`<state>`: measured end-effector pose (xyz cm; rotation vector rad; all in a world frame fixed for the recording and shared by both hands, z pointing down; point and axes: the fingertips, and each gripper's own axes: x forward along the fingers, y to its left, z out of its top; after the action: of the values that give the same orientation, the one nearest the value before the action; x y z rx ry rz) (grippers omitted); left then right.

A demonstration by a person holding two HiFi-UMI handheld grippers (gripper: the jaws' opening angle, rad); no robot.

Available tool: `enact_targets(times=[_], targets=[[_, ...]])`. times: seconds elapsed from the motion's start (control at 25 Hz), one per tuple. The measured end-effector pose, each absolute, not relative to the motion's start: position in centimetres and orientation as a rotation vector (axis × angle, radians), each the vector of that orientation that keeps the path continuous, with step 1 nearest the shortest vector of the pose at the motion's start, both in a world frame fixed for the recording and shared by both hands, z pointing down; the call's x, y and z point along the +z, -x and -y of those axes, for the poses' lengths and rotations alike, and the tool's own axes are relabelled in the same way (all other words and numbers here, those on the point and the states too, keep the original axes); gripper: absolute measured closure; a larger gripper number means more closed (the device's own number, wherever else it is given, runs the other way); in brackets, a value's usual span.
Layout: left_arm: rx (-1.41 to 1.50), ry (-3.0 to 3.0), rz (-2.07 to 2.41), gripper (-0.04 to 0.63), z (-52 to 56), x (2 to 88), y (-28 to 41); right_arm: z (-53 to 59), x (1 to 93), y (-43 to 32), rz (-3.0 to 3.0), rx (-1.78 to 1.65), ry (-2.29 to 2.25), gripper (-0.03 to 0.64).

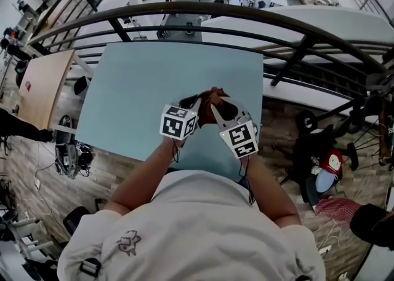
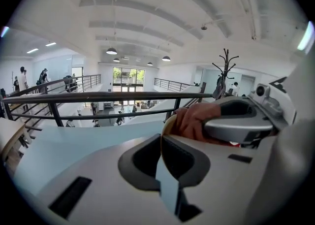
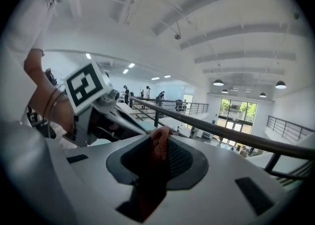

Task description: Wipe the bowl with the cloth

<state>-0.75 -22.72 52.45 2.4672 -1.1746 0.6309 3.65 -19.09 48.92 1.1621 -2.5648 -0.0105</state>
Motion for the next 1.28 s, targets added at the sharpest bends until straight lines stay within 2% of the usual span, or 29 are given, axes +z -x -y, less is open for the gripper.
enact_targets(times=[0.28,0.76,1.04,1.28], targets=[[0.599,-2.513,1.15,0.565,21.4,50.6,-1.0,20.0,52.4,-3.1,2.282,-0.156,-1.042,0.52],[0.605,-2.585,1.141,0.561,21.2,50.0,-2.1,17.6,54.2,-0.7,2.184,-0.258,-0.766,0.52],[0.619,-2.541,1.167,0.57,21.9,51.6,-1.3,16.9,55.2,-2.8,2.091,-0.204,-0.731,0.52],[0.613,-2.549,1.147,0.571,21.9,51.4,-2.0,18.9,53.3,-5.4,1.945,-0.32,-0.831,0.52]])
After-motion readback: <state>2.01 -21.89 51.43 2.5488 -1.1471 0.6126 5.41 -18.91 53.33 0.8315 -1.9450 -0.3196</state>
